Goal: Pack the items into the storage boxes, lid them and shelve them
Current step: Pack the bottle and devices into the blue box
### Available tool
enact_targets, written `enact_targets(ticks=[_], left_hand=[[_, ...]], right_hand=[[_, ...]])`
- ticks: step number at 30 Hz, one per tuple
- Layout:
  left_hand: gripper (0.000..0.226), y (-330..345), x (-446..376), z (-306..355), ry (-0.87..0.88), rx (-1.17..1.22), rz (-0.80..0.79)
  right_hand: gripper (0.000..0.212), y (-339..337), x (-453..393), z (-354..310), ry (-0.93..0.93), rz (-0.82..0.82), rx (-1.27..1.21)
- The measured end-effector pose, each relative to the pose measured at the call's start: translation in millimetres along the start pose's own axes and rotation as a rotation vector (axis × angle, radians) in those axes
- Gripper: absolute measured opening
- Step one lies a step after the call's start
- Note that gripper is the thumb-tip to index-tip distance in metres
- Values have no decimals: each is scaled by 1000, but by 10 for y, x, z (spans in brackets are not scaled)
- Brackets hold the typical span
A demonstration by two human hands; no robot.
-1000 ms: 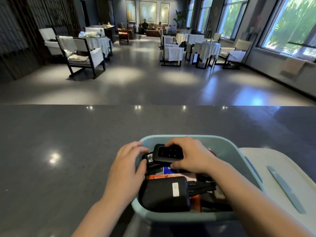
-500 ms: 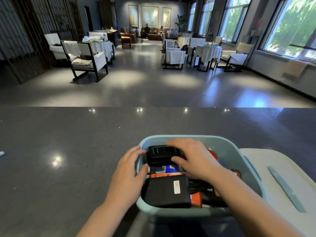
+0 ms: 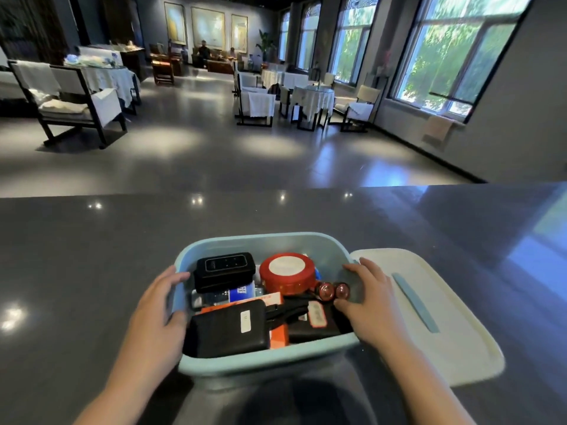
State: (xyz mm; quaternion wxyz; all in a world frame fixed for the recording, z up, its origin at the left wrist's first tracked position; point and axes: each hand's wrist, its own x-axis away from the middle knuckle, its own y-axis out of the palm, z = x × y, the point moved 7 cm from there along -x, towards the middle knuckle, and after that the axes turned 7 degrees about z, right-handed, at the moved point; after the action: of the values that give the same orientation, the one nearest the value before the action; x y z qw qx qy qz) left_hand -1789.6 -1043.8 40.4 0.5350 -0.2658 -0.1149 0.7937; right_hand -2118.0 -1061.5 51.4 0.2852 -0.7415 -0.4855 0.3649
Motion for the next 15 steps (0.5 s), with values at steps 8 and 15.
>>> enact_targets(ticks=[8, 15], left_hand=[[62, -131, 23, -77, 3, -14, 2], [61, -798, -28, -498, -83, -52, 93]], right_hand=[[50, 97, 39, -145, -27, 34, 0], [43, 526, 267, -756, -117, 13, -27]])
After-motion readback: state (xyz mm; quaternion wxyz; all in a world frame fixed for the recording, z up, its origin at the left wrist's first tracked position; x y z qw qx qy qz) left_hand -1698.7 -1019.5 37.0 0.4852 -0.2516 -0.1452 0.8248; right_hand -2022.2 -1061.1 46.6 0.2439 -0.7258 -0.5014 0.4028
